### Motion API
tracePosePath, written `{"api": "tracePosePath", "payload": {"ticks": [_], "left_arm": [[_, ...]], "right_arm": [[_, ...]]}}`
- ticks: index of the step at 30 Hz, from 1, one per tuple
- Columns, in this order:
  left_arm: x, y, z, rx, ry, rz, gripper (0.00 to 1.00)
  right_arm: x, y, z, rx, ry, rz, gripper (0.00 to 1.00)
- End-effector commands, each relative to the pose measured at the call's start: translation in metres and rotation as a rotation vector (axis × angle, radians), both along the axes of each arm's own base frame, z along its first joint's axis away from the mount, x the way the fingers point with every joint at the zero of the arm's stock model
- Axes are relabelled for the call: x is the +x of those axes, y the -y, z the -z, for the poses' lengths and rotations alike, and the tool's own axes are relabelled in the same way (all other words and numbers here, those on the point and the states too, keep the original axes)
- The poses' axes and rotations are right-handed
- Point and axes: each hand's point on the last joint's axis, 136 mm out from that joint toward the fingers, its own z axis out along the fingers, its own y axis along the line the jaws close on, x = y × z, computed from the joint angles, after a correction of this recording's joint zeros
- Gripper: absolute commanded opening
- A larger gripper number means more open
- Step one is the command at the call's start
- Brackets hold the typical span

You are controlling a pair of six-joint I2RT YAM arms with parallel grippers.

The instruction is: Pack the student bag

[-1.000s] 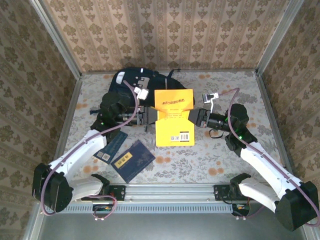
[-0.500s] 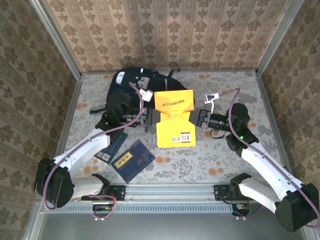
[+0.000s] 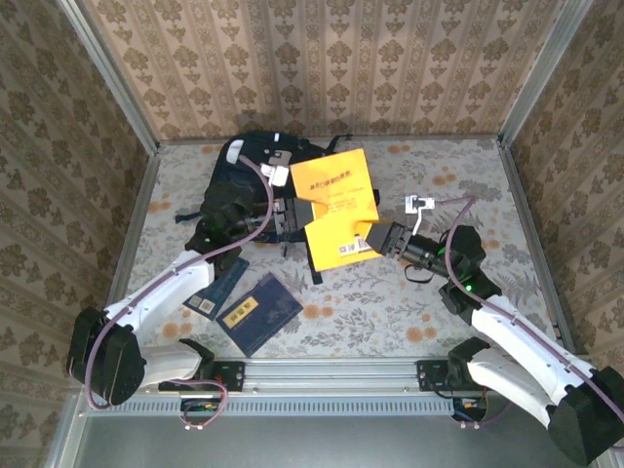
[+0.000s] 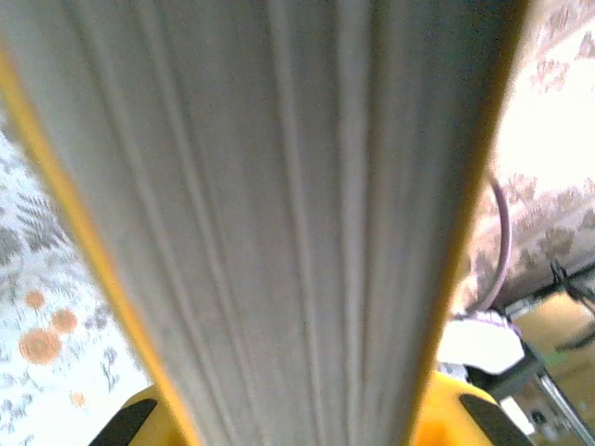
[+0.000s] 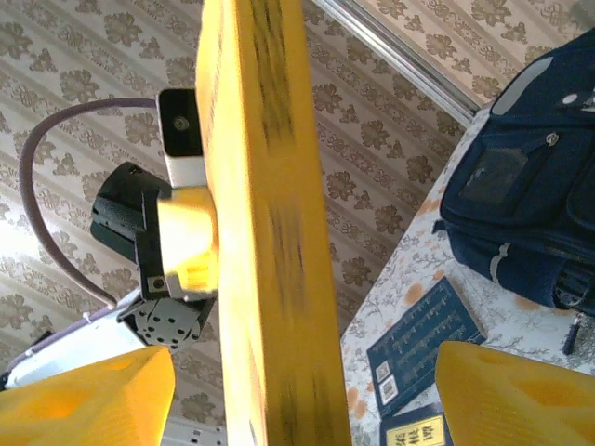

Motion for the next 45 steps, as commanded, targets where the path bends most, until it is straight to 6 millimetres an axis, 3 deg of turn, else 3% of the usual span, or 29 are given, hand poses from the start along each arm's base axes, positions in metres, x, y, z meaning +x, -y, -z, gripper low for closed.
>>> {"api": "tracePosePath", "payload": {"ticks": [1,7,12,20,23,29,35,45], "left_arm": [[0.018,-0.009,-0.068,-0.235,0.112,-0.131,0.00],[0.028,0.009,-0.084,-0.341,0.082,-0.109,0.00],[0.042,0.015,-0.073,-0.337,0.040,-0.153,0.00],[0.048,0.011,-0.056,-0.324,0.012,-0.205,0.00],[0.046,0.011,-0.055,-0.323,0.014,-0.205,0.00],[0.044,0.010,-0.053,-0.316,0.015,-0.211,0.00],[0.041,0.009,-0.054,-0.317,0.017,-0.207,0.00],[0.040,0.011,-0.054,-0.314,0.008,-0.198,0.00]], "right_arm": [[0.002,0.004,-0.029,0.112,0.120,0.106,0.85],[0.005,-0.001,-0.050,0.254,0.178,0.212,0.90],[0.010,-0.003,-0.065,0.333,0.177,0.270,0.81],[0.023,-0.005,-0.051,0.340,0.112,0.319,0.43],[0.025,-0.003,-0.046,0.339,0.097,0.340,0.35],[0.026,0.003,-0.044,0.320,0.111,0.375,0.36],[0.026,0.015,-0.046,0.301,0.147,0.438,0.49],[0.033,0.026,-0.043,0.297,0.140,0.475,0.40]]}}
